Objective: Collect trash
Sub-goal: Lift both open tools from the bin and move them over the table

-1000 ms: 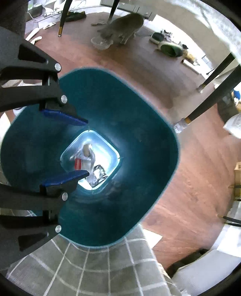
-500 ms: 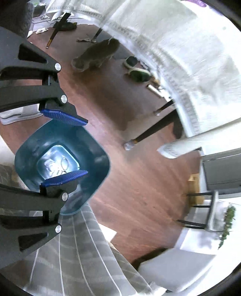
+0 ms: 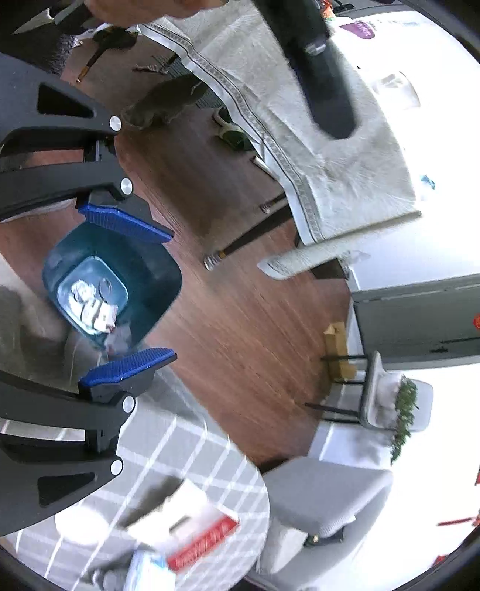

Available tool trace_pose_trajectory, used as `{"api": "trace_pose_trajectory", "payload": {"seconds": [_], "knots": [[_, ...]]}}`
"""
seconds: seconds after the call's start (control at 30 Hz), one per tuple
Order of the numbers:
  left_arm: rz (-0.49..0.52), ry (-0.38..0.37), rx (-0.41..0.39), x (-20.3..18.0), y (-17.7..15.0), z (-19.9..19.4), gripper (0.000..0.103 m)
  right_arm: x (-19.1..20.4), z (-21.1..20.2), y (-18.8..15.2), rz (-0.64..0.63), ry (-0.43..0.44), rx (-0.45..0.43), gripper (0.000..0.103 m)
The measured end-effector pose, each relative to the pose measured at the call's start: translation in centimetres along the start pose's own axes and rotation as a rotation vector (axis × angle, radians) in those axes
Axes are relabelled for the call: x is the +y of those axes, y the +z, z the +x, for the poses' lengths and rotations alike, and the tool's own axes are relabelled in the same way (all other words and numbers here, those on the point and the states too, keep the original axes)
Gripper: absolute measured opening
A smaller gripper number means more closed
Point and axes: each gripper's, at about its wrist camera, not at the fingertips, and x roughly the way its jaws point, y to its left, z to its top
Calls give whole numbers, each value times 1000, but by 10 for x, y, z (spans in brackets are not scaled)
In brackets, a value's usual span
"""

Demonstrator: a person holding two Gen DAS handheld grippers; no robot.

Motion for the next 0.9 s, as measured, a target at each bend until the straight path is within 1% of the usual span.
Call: {"api": "trace_pose_trajectory", "payload": {"seconds": [0.17, 0.27, 0.3, 0.43, 0.5, 0.67, 0.8, 0.9], "knots": [[39, -27, 17, -27, -2, 14, 64, -30, -21, -7, 24, -53, -19, 63], [55, -44, 29, -44, -4, 23, 66, -46, -36, -13, 36, -82, -30, 64], [59, -51, 32, -48, -5, 26, 68, -51, -40, -16, 40, -91, -32, 65], [74, -72, 53, -65, -8, 38, 69, -73, -60, -29, 52, -151, -42, 72], [85, -80, 64, -78, -11, 45, 69, -83, -70, -37, 56, -202, -44, 74], [112, -99, 96, -103, -17, 62, 70, -109, -90, -58, 96, -296, -52, 82], [136, -109, 117, -121, -25, 75, 72, -125, -100, -73, 115, -341, -45, 88], [151, -120, 139, -137, -30, 87, 74, -136, -106, -83, 138, -357, -40, 90]]}}
